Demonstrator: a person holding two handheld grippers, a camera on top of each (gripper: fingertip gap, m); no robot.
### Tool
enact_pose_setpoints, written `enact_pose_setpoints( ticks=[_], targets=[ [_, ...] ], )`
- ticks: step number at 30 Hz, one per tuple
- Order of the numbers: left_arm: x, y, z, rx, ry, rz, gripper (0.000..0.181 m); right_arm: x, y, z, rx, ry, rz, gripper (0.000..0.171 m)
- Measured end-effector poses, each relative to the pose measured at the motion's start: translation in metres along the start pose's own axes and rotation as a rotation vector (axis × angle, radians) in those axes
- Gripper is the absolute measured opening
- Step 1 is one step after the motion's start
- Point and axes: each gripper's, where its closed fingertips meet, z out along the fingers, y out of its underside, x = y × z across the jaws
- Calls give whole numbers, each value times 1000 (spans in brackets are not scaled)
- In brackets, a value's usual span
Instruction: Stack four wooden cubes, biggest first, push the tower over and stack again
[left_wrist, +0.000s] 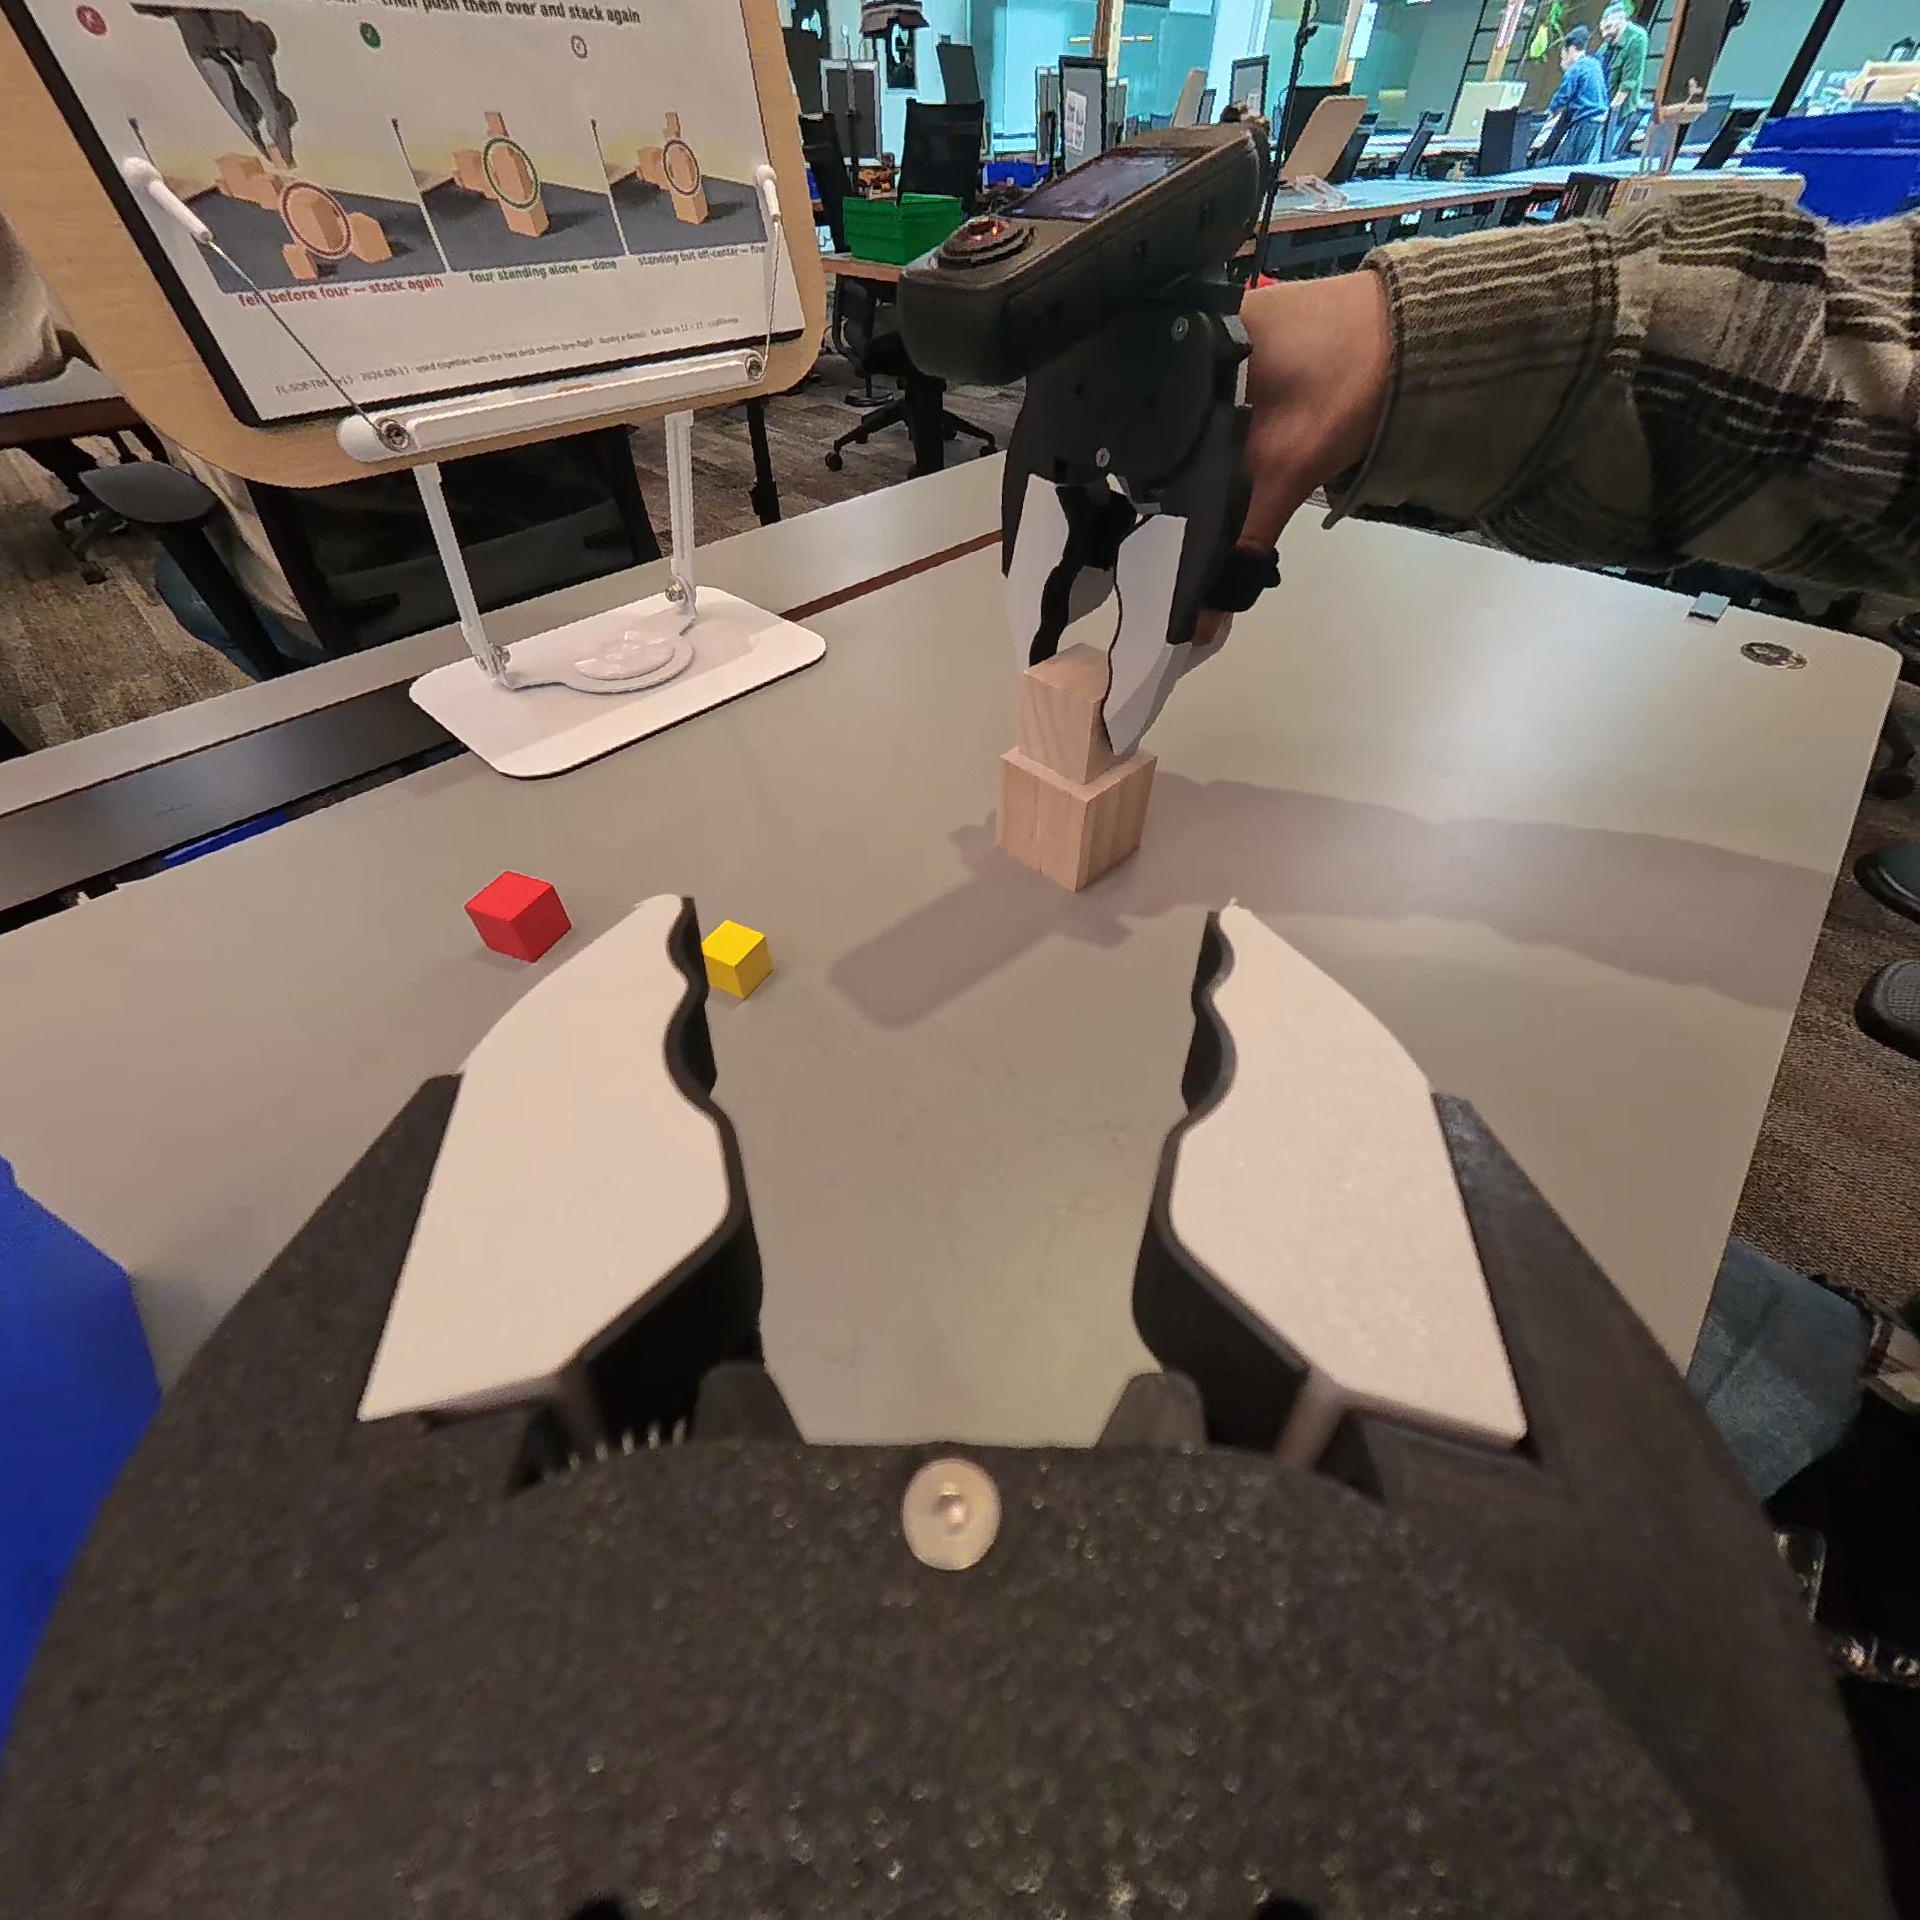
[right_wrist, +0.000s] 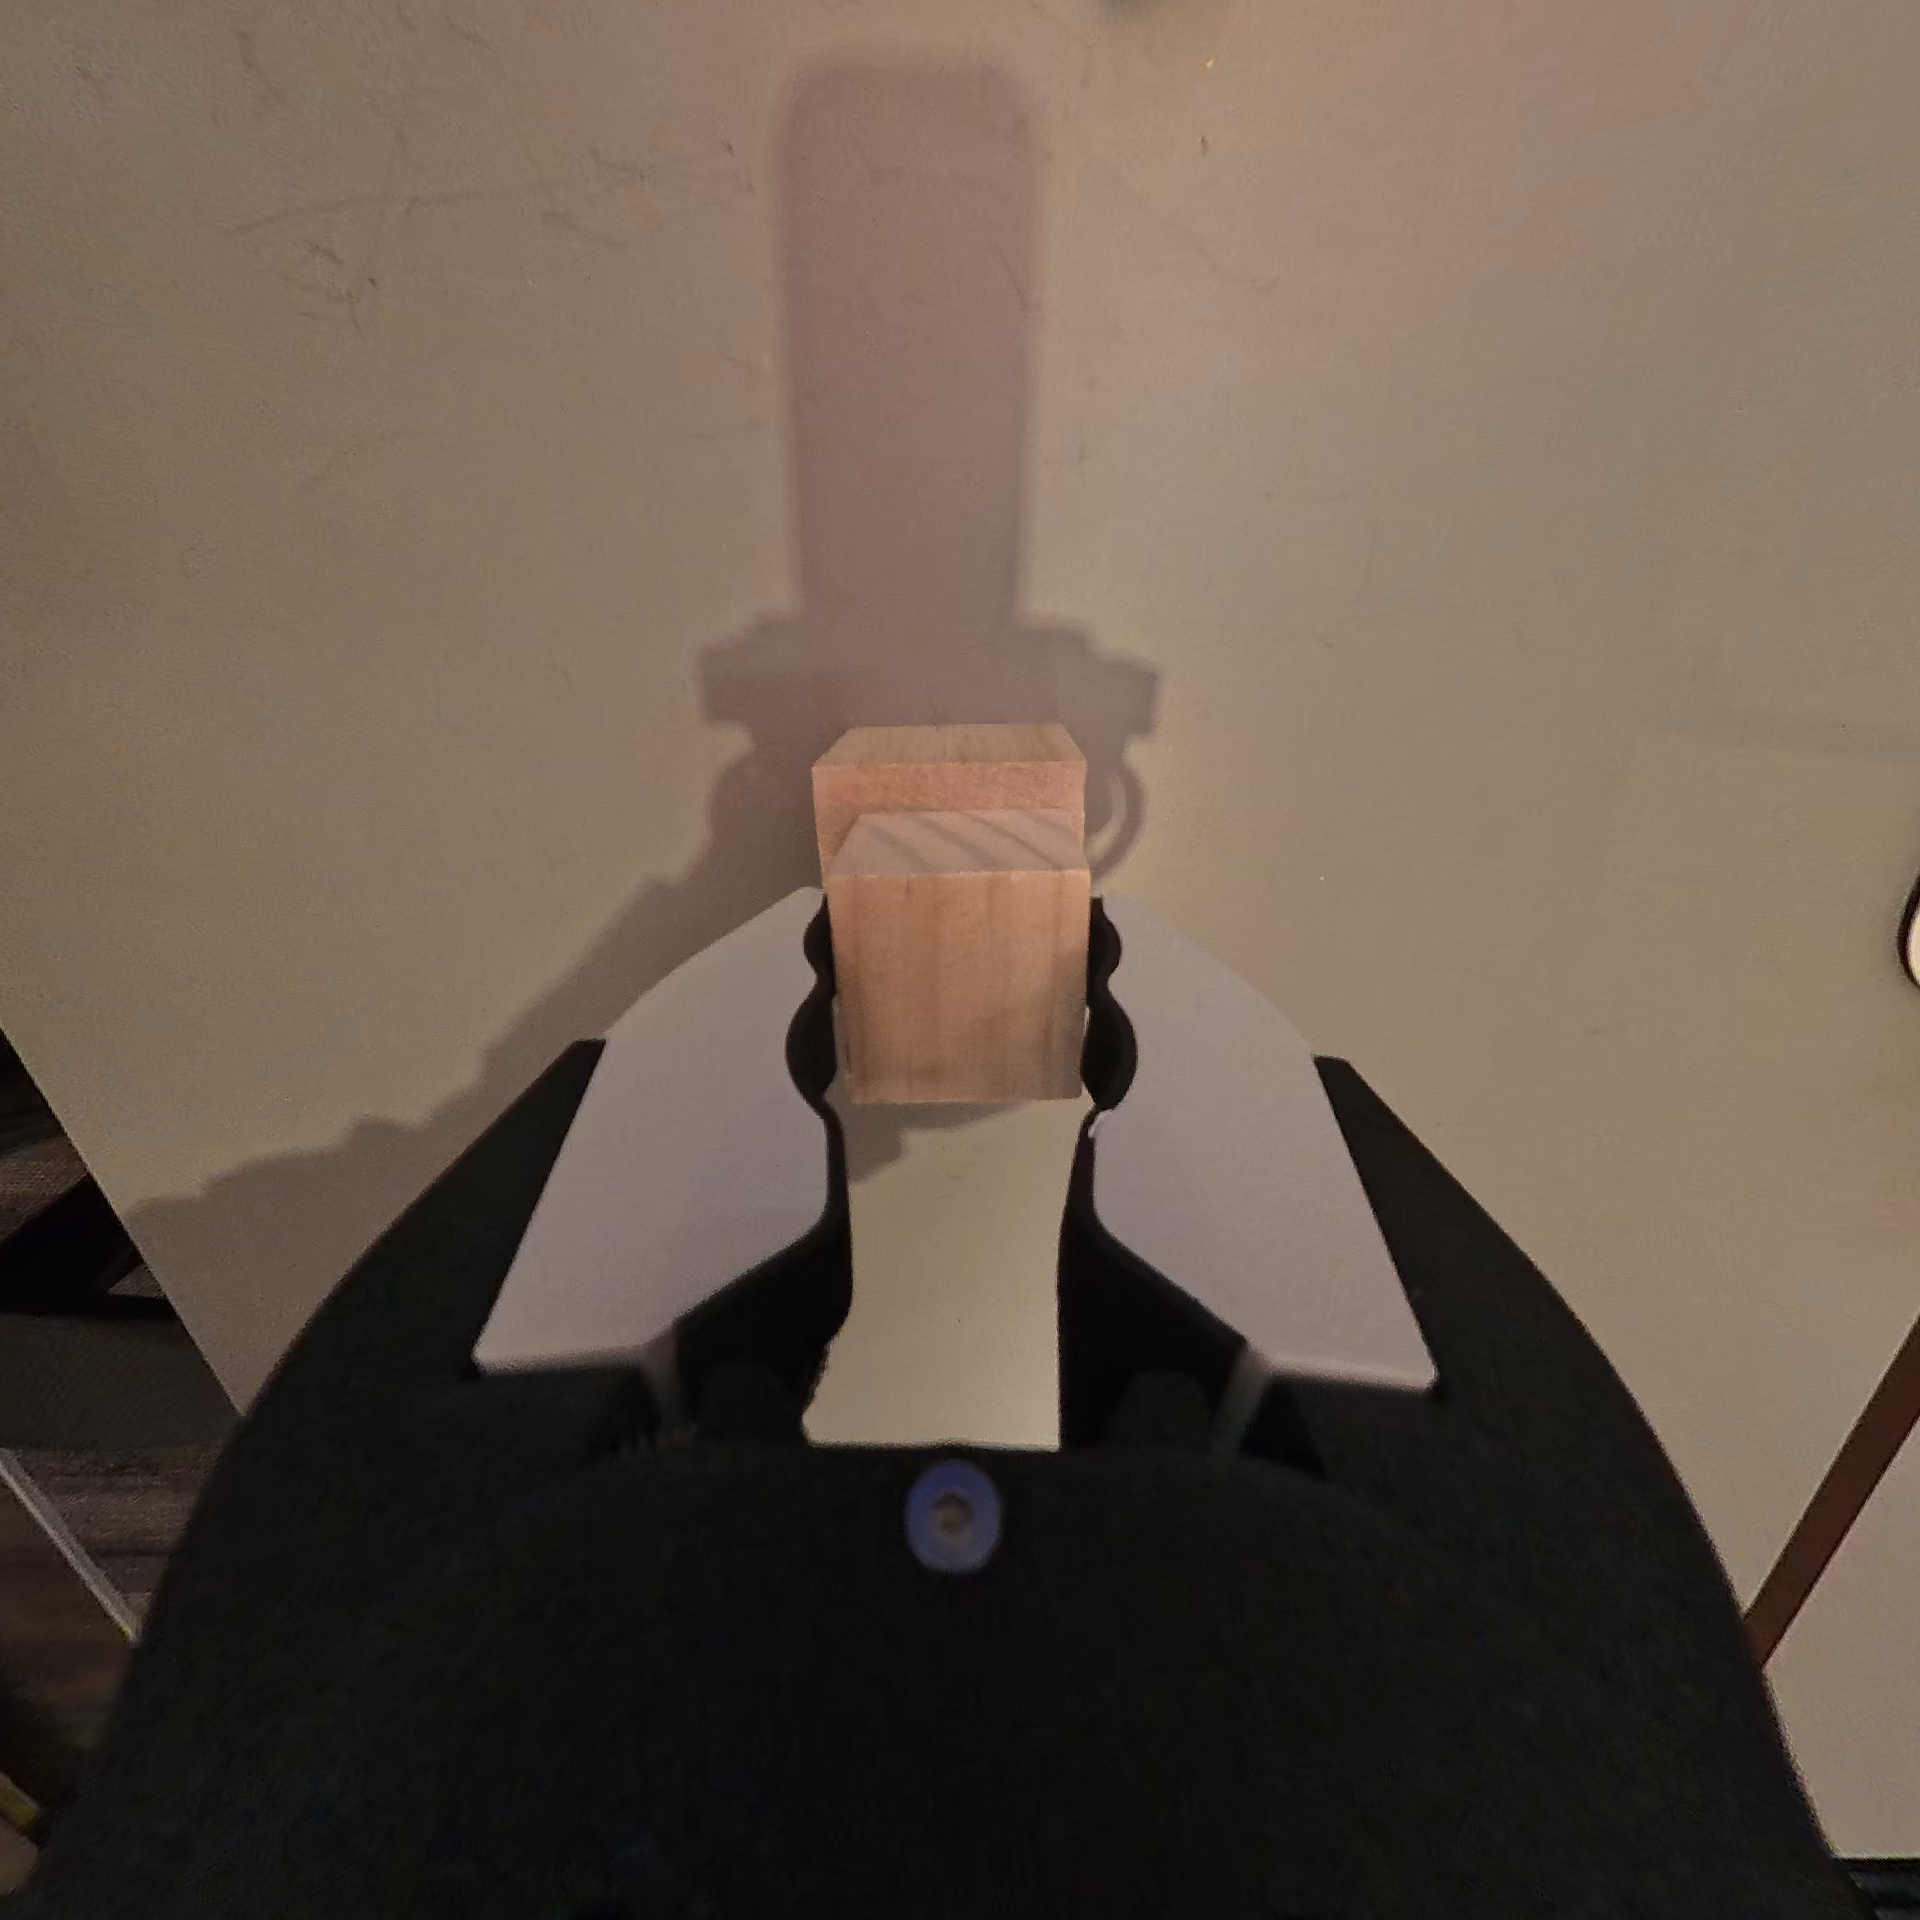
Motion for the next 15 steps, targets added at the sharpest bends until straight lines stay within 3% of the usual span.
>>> enact_pose_setpoints(
  ticks=[1, 3, 9, 12, 15],
  targets=[
    [0, 0, 0, -1, 1, 0, 89, 0, 0, 0, -1, 0, -5, 45],
    [1, 1, 1, -5, 1, 3, 89, 0, 0, 0, -1, -2, -15, 45],
    [0, 10, 7, -37, 3, -4, 90, 11, -5, -17, 85, 125, -18, 119],
    [-7, 21, 15, -91, -14, 0, 89, 4, -4, -45, 238, 194, 35, 127],
    [-18, 25, 31, -155, -10, 25, 87, -16, 13, -66, 386, 228, 111, 121]
  ],
)
